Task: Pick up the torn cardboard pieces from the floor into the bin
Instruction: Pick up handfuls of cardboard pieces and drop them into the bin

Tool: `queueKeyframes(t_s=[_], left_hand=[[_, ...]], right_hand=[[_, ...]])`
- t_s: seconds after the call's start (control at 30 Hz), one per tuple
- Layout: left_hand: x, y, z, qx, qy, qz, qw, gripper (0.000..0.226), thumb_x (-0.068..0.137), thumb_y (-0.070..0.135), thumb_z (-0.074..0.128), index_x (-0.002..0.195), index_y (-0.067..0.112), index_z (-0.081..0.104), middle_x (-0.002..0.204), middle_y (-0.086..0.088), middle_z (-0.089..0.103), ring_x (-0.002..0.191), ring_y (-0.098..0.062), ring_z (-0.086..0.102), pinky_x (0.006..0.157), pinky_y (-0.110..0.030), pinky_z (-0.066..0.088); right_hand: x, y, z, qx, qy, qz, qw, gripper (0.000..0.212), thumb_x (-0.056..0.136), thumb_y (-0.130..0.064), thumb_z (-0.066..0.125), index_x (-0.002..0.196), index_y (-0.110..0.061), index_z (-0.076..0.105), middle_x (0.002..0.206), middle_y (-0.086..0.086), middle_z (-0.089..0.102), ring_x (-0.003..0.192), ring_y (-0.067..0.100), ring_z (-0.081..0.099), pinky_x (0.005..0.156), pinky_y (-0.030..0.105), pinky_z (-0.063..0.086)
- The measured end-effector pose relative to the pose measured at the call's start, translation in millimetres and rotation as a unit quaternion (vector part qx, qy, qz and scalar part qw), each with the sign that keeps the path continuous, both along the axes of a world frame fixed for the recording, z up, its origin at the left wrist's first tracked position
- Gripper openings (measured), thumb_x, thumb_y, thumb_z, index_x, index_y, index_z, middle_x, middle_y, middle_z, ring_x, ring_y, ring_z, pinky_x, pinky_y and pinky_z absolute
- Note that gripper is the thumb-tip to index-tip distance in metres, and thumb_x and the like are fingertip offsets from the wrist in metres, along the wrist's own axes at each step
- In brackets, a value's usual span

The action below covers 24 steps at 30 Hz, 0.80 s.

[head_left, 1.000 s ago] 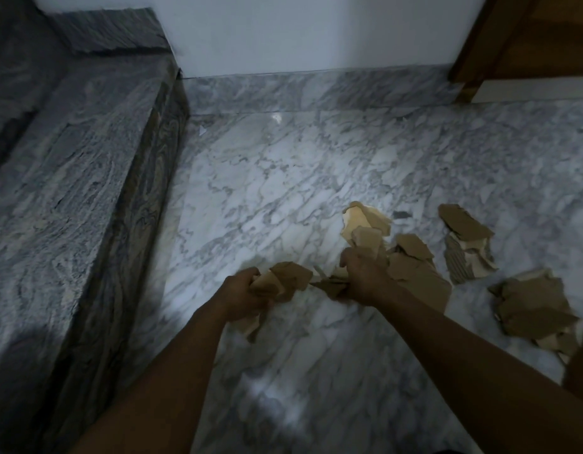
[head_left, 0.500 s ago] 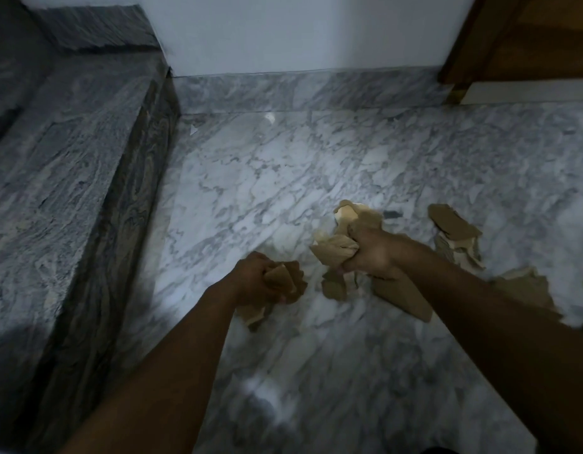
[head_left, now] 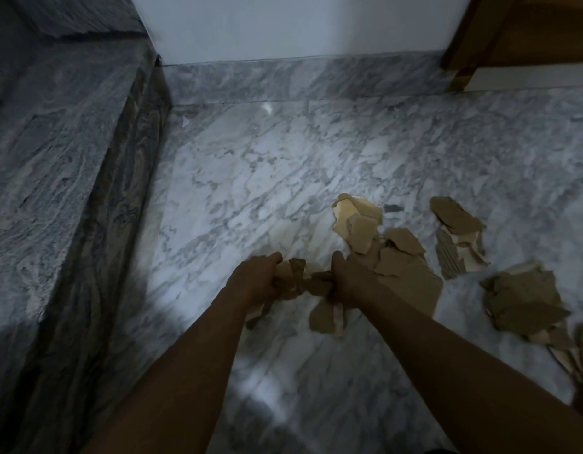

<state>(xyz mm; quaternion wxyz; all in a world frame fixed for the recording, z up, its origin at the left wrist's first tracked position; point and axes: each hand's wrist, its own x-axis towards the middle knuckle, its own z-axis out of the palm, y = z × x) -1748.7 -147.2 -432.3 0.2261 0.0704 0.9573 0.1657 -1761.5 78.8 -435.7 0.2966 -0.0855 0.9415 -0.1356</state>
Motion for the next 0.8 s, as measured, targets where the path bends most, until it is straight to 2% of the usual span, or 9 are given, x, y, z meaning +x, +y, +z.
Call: queueKeyframes(t_s=[0.17, 0.27, 0.33, 0.47, 0.6, 0.67, 0.7, 0.73, 0.8], left_hand=[[2.4, 0.0, 2.2, 0.015, 0.021, 0.009, 1.0, 0.049, 0.072, 0.037, 0.077, 0.112, 0.028, 0.051, 0.109, 0.001, 0.054, 0.098, -0.022, 0.055, 0.076, -0.033, 0.047], [5.8, 2.1, 4.0, -0.014, 0.024, 0.016, 0.999, 0.052, 0.073, 0.042, 0.074, 0.117, 0.031, 0.048, 0.107, 0.0, 0.058, 0.1, -0.023, 0.054, 0.082, -0.041, 0.047], [6.5, 2.6, 5.4, -0.008, 0.011, 0.019, 1.0, 0.05, 0.074, 0.041, 0.074, 0.112, 0.03, 0.045, 0.103, 0.0, 0.059, 0.098, -0.024, 0.056, 0.076, -0.039, 0.048], [5.0, 1.9, 22.8, 0.103, -0.005, 0.128, 0.986, 0.051, 0.065, 0.045, 0.074, 0.105, 0.026, 0.046, 0.094, 0.001, 0.059, 0.084, -0.023, 0.059, 0.065, -0.033, 0.044], [-2.9, -17.0, 43.0, 0.228, 0.018, 0.249, 0.941, 0.061, 0.044, 0.056, 0.075, 0.099, 0.031, 0.061, 0.094, -0.001, 0.071, 0.087, -0.022, 0.067, 0.076, -0.037, 0.056], [-7.0, -29.3, 49.8, 0.284, 0.011, 0.274, 0.919, 0.055, 0.042, 0.05, 0.082, 0.092, 0.03, 0.069, 0.088, 0.003, 0.075, 0.086, -0.018, 0.071, 0.081, -0.042, 0.058], [-6.8, -34.8, 52.6, 0.309, -0.003, 0.274, 0.911, 0.05, 0.044, 0.043, 0.085, 0.09, 0.029, 0.071, 0.083, 0.009, 0.075, 0.082, -0.011, 0.071, 0.081, -0.04, 0.057], [-3.9, -37.7, 58.7, 0.317, -0.027, 0.256, 0.913, 0.043, 0.05, 0.034, 0.087, 0.089, 0.028, 0.071, 0.078, 0.013, 0.074, 0.077, -0.004, 0.069, 0.079, -0.036, 0.056], [4.1, -45.8, 61.4, 0.261, -0.086, 0.217, 0.937, 0.036, 0.058, 0.028, 0.083, 0.091, 0.028, 0.071, 0.081, 0.013, 0.073, 0.078, -0.004, 0.068, 0.076, -0.031, 0.053]], right_hand=[[1.5, -1.1, -2.8, 0.021, 0.019, 0.013, 1.0, 0.038, 0.08, -0.023, 0.072, 0.109, -0.011, 0.051, 0.115, 0.018, 0.055, 0.106, 0.036, 0.055, 0.073, 0.036, 0.039], [5.4, -1.6, -4.3, 0.03, 0.031, 0.021, 0.999, 0.035, 0.082, -0.025, 0.069, 0.11, -0.011, 0.055, 0.12, 0.019, 0.047, 0.108, 0.038, 0.05, 0.075, 0.036, 0.036], [9.3, -1.1, -2.8, 0.015, 0.035, 0.005, 0.999, 0.036, 0.083, -0.024, 0.069, 0.111, -0.01, 0.052, 0.12, 0.017, 0.045, 0.103, 0.037, 0.052, 0.071, 0.033, 0.034], [8.9, 4.5, 3.1, -0.031, 0.03, 0.006, 0.999, 0.03, 0.082, -0.023, 0.073, 0.092, -0.014, 0.046, 0.111, 0.014, 0.052, 0.097, 0.031, 0.053, 0.069, 0.032, 0.032], [-1.4, 14.3, 23.5, -0.14, 0.008, -0.082, 0.987, 0.039, 0.074, -0.024, 0.085, 0.067, -0.02, 0.047, 0.073, 0.0, 0.052, 0.066, 0.013, 0.051, 0.058, 0.028, 0.035], [-8.6, 17.8, 35.0, -0.217, 0.01, -0.137, 0.966, 0.04, 0.066, -0.034, 0.09, 0.074, -0.01, 0.059, 0.072, 0.007, 0.061, 0.065, 0.017, 0.06, 0.059, 0.032, 0.048], [-12.3, 19.1, 39.7, -0.242, 0.016, -0.158, 0.957, 0.051, 0.059, -0.043, 0.091, 0.083, -0.006, 0.064, 0.081, 0.011, 0.067, 0.073, 0.022, 0.066, 0.064, 0.036, 0.054], [-16.9, 20.3, 44.9, -0.25, 0.021, -0.166, 0.954, 0.061, 0.054, -0.049, 0.091, 0.09, -0.006, 0.066, 0.088, 0.011, 0.07, 0.079, 0.023, 0.069, 0.067, 0.039, 0.057], [-23.3, 19.8, 53.8, -0.257, 0.019, -0.151, 0.954, 0.058, 0.059, -0.04, 0.093, 0.096, -0.005, 0.066, 0.089, 0.006, 0.067, 0.08, 0.02, 0.065, 0.067, 0.035, 0.055]])
